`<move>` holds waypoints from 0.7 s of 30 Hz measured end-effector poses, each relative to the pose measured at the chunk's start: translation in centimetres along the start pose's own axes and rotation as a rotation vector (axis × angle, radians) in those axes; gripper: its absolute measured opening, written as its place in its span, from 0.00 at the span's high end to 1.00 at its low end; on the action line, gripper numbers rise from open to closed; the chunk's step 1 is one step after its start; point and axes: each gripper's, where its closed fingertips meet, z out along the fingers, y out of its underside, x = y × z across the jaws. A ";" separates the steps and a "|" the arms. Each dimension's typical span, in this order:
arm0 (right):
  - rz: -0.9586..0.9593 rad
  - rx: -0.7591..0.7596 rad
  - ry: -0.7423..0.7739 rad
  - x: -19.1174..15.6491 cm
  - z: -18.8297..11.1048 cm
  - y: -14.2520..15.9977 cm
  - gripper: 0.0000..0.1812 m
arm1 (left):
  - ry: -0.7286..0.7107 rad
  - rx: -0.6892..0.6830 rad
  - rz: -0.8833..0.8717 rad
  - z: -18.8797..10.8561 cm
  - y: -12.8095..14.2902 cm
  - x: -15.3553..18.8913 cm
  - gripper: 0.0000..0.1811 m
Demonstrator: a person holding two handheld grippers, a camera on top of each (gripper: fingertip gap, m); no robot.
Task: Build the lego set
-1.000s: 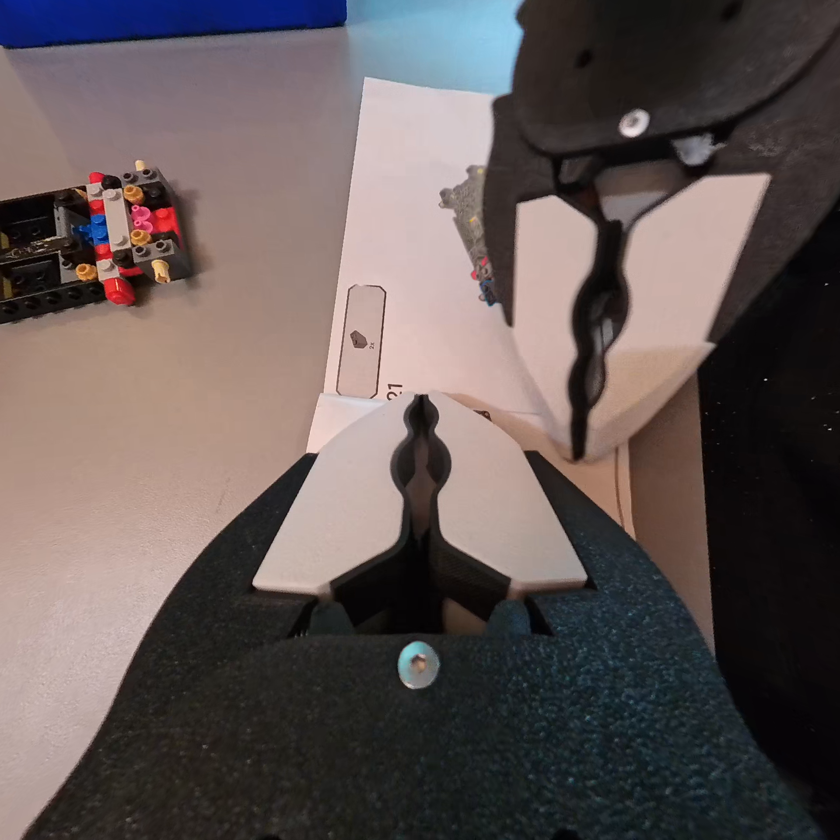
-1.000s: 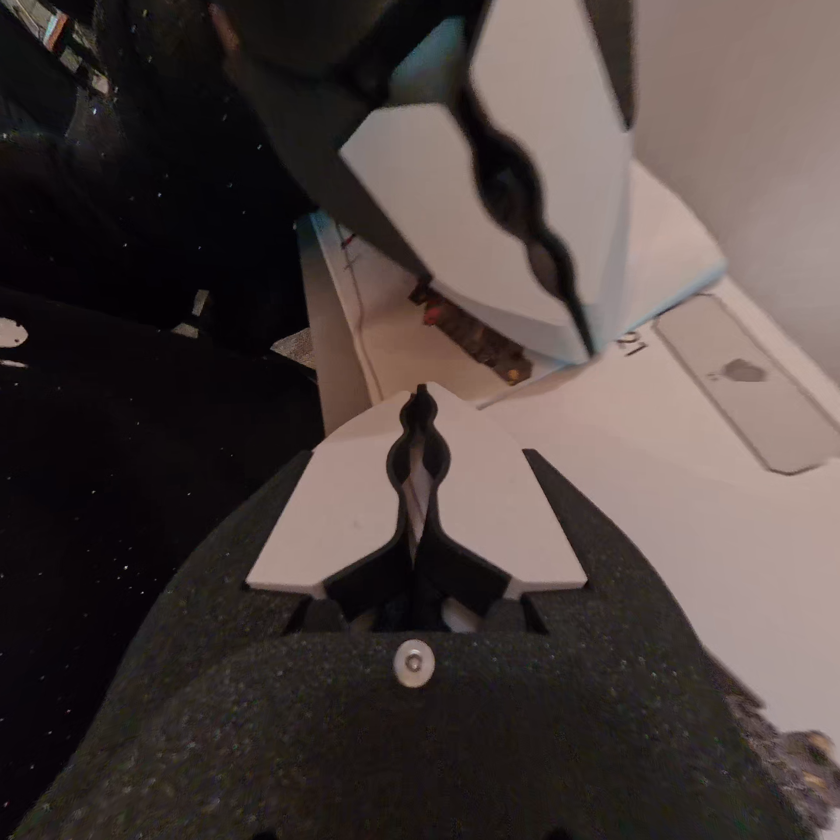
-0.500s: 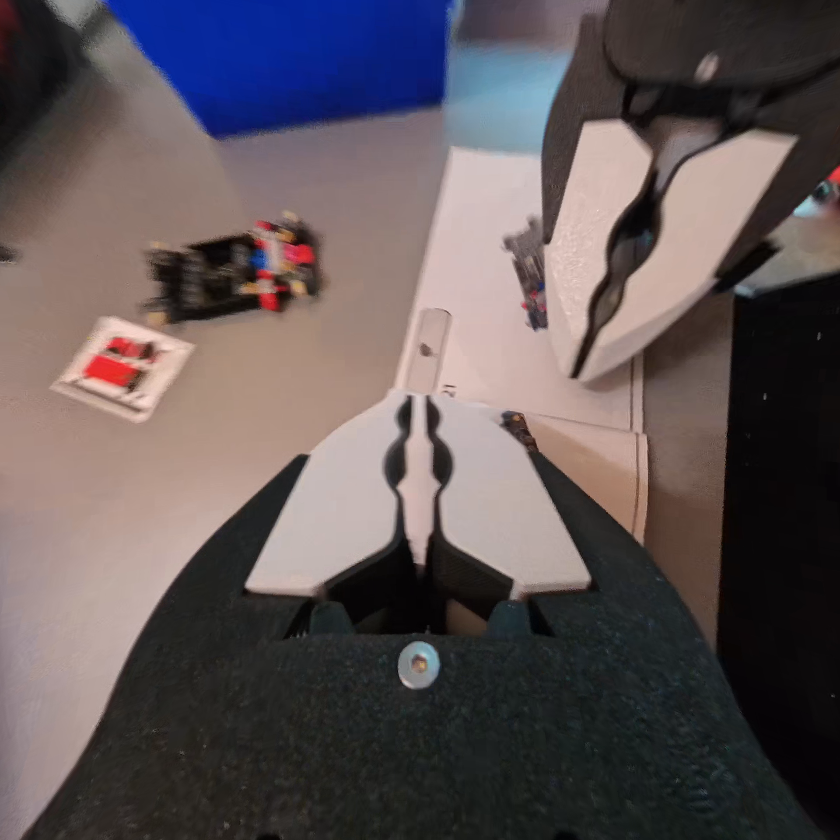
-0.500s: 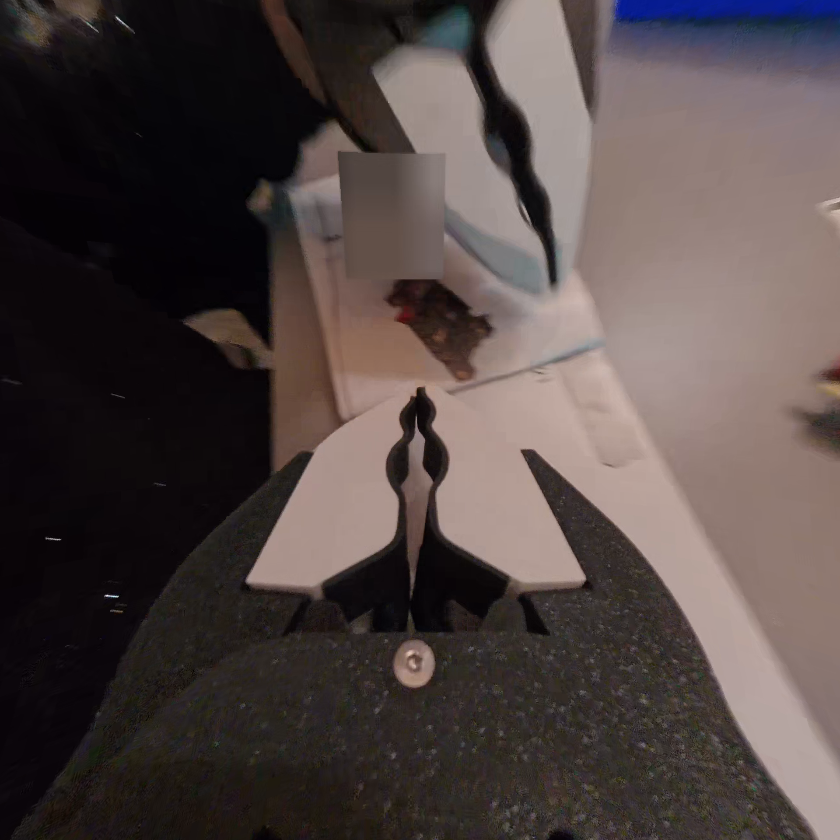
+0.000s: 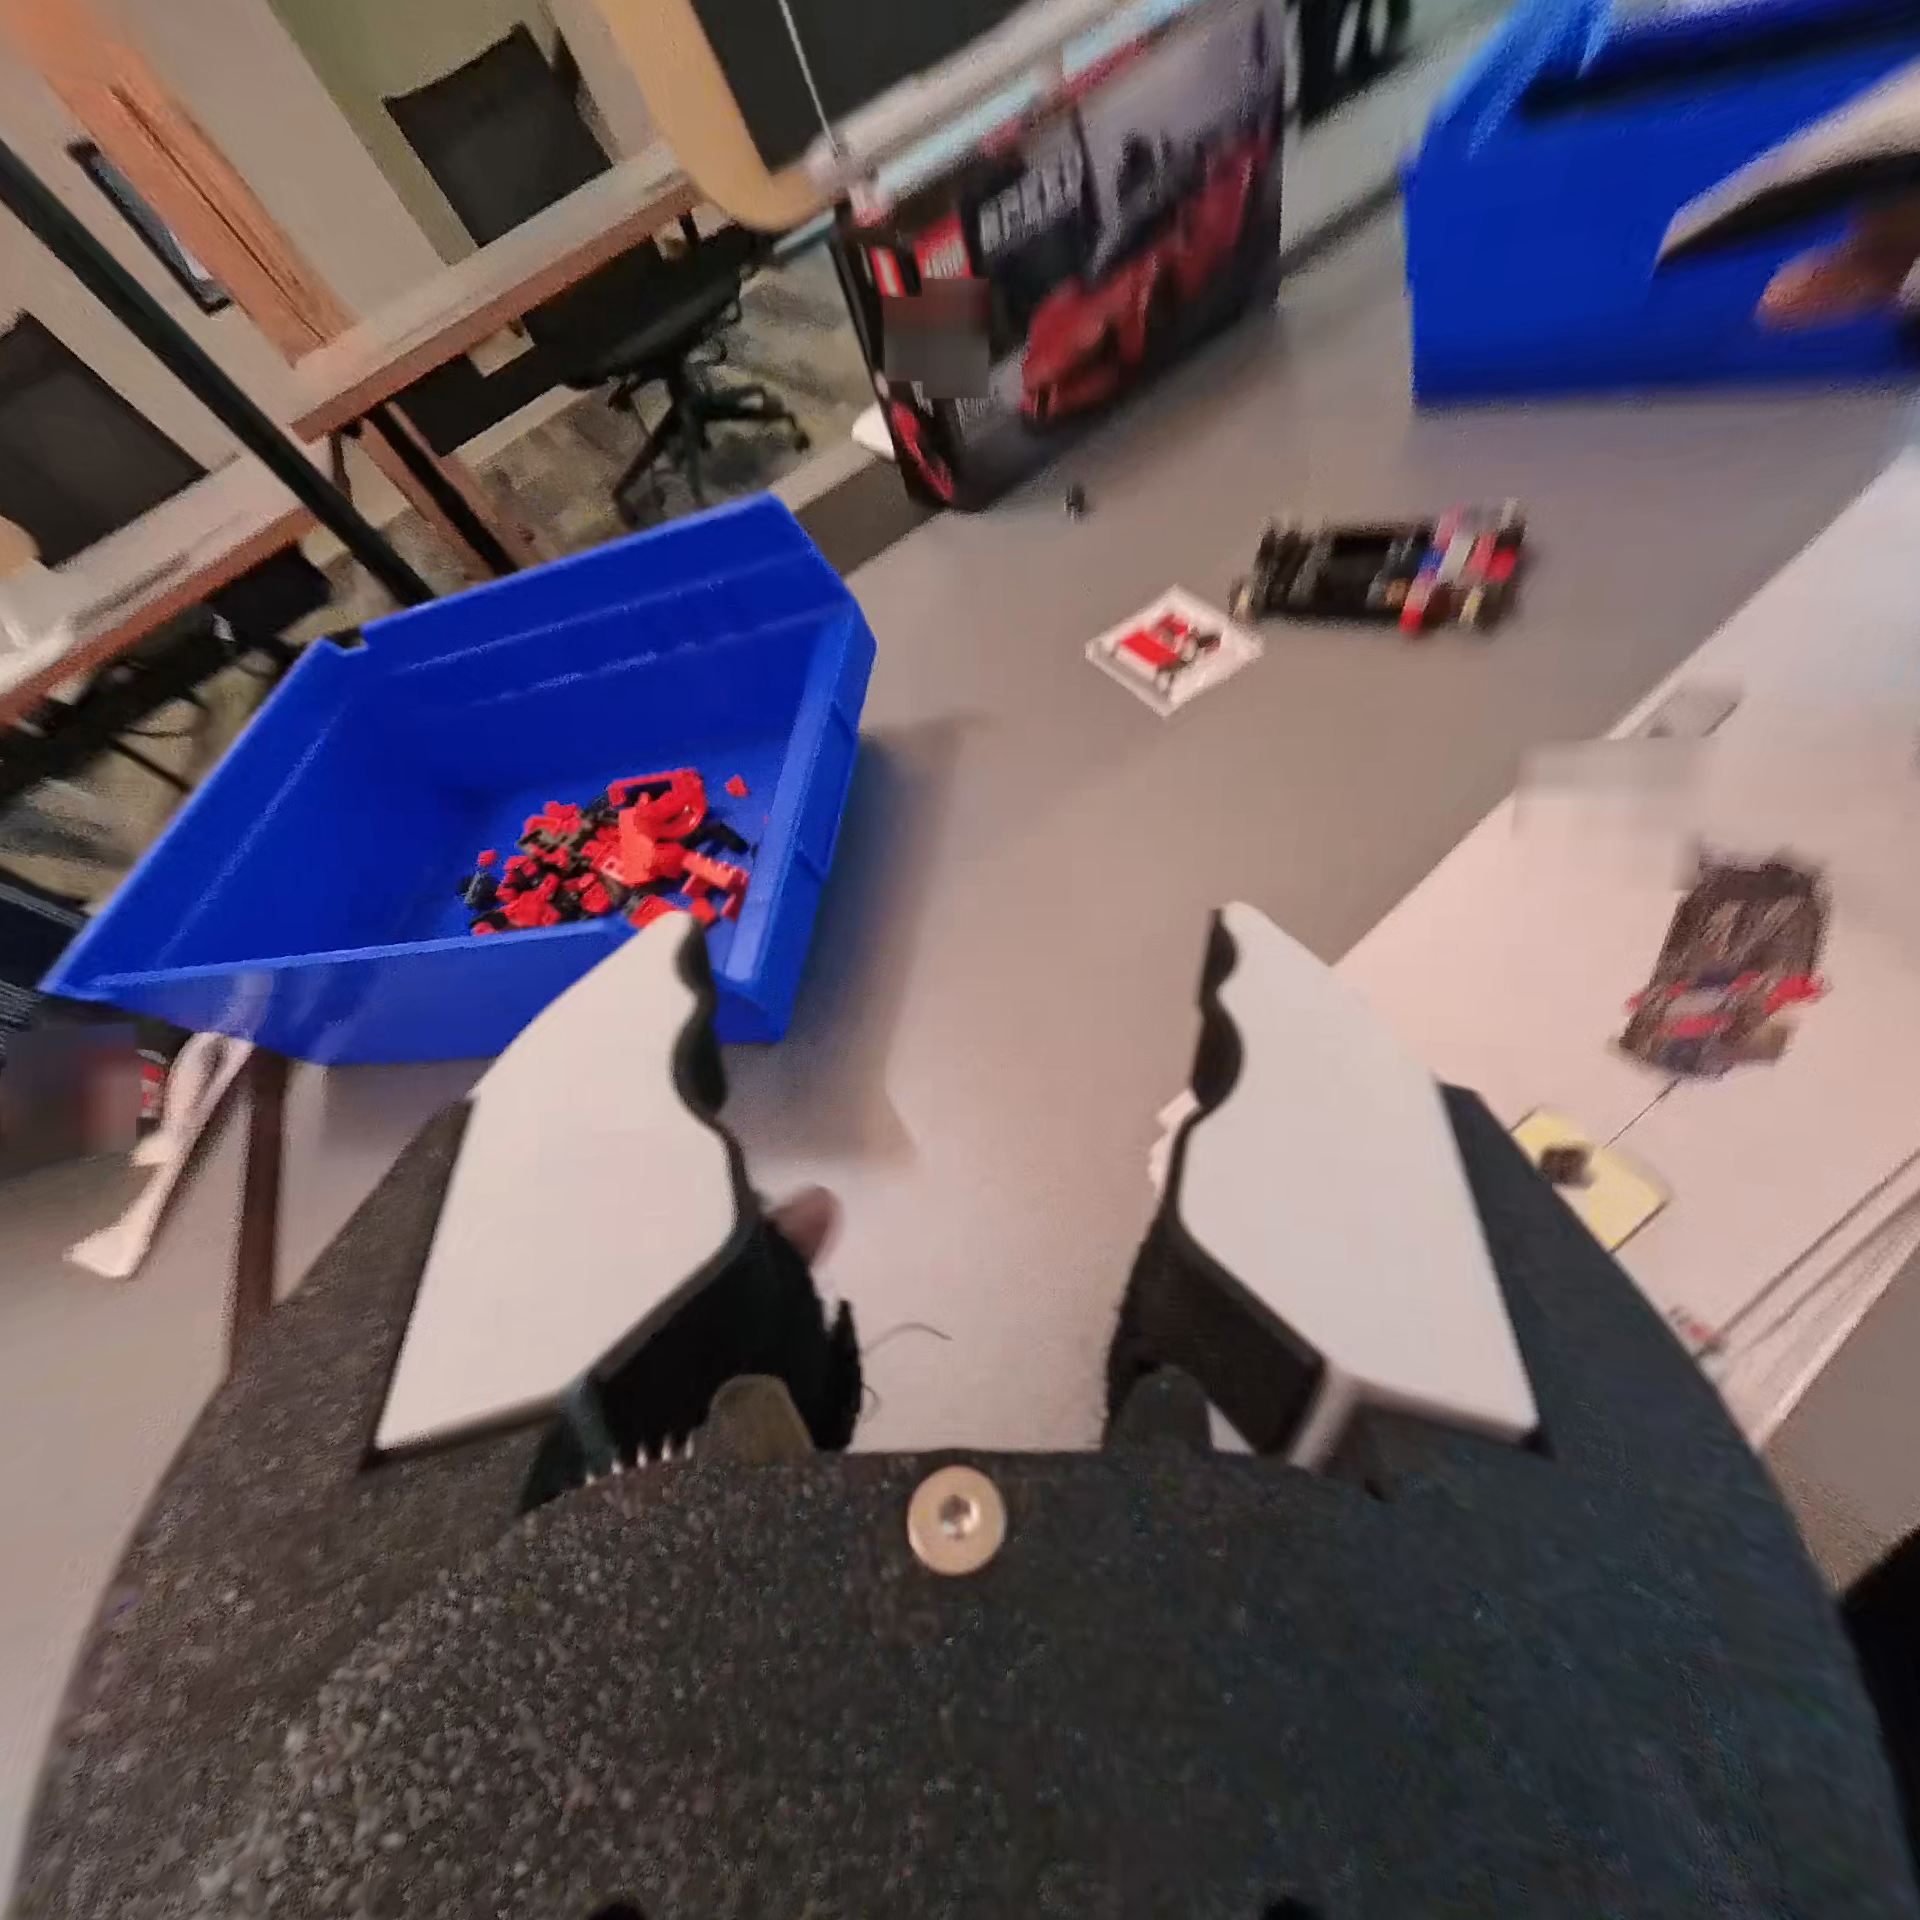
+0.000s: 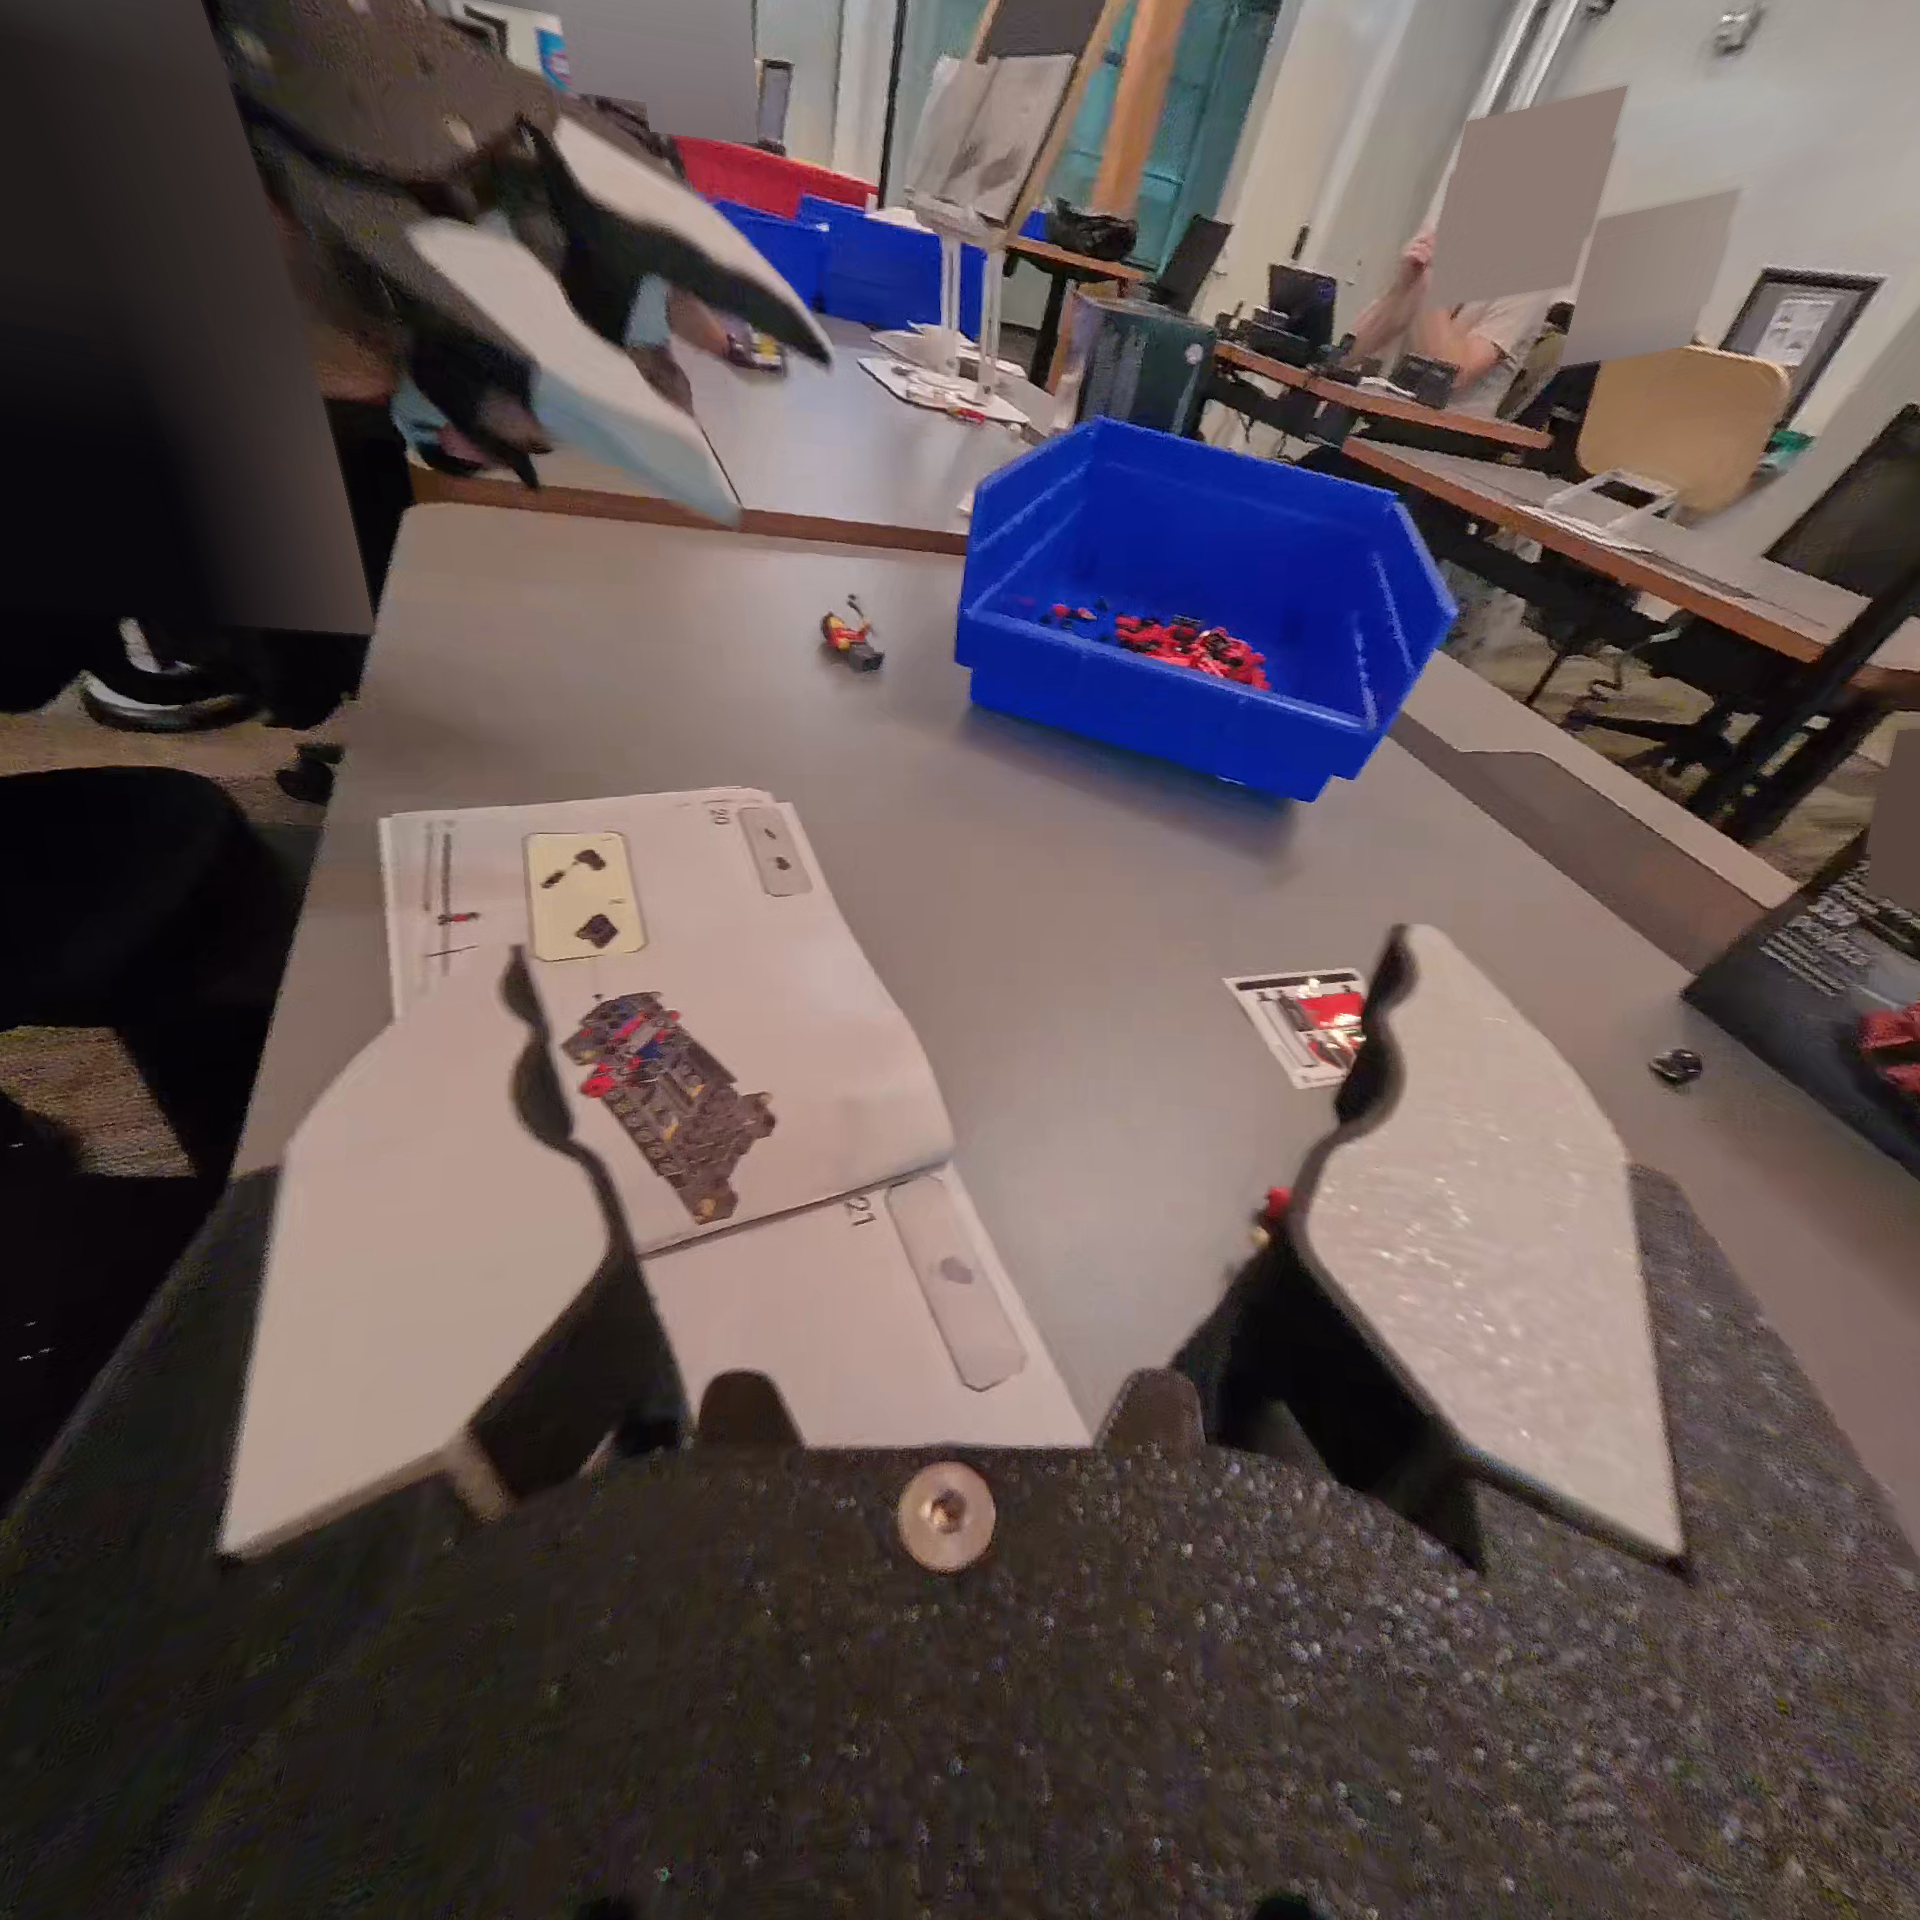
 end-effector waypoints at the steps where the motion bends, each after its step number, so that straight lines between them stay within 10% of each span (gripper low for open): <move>1: -0.006 -0.002 0.013 0.4 0.0 0.0 0.19 | 0.024 0.035 -0.060 -0.4 -1.0 -0.5 0.43; 4: 0.045 0.000 0.031 1.4 -0.1 -0.1 0.19 | 0.123 0.111 -0.132 -1.1 -3.5 -0.7 0.19; 13: 0.092 -0.096 0.197 6.7 -0.7 0.9 0.19 | -0.038 0.332 -0.272 -3.0 -8.7 -6.9 0.19; 21: 0.302 -0.558 0.191 11.4 -0.2 9.0 0.20 | -0.116 0.378 -0.254 -3.4 -8.3 -8.3 0.21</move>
